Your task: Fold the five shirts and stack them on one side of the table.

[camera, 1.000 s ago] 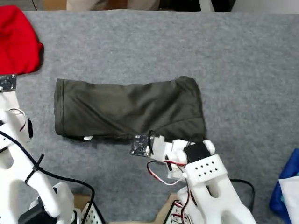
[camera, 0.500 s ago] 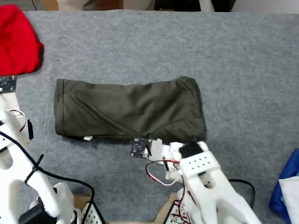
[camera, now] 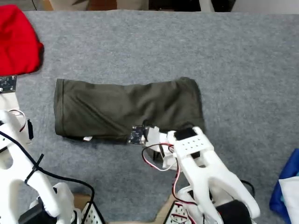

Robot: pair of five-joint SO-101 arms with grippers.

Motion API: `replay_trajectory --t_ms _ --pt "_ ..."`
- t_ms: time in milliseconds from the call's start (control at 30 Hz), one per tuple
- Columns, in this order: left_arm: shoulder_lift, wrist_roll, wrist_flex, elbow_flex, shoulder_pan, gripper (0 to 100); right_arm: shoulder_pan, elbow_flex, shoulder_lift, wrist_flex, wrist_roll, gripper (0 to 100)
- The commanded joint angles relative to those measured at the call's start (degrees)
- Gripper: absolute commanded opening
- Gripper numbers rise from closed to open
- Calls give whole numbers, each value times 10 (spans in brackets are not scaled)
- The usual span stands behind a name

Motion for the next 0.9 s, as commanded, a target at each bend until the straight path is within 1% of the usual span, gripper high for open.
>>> replay_trajectory --t_ms 0,100,233,300,367,567,867 --pt "-17 -5 4 -5 1 20 2 -12 29 12 3 19" --pt "-17 -6 4 -4 0 20 3 -53 29 45 3 18" --pt "-17 -6 2 -6 0 20 3 -139 29 119 4 18" --pt "-17 -6 2 -6 0 20 4 -192 29 158 22 18" --pt "-17 -22 3 -6 0 20 12 -242 31 186 48 17" --pt "-17 -29 1 -6 0 20 38 -342 73 194 115 16" --pt "-17 -29 0 -6 0 20 57 -519 251 196 167 16"
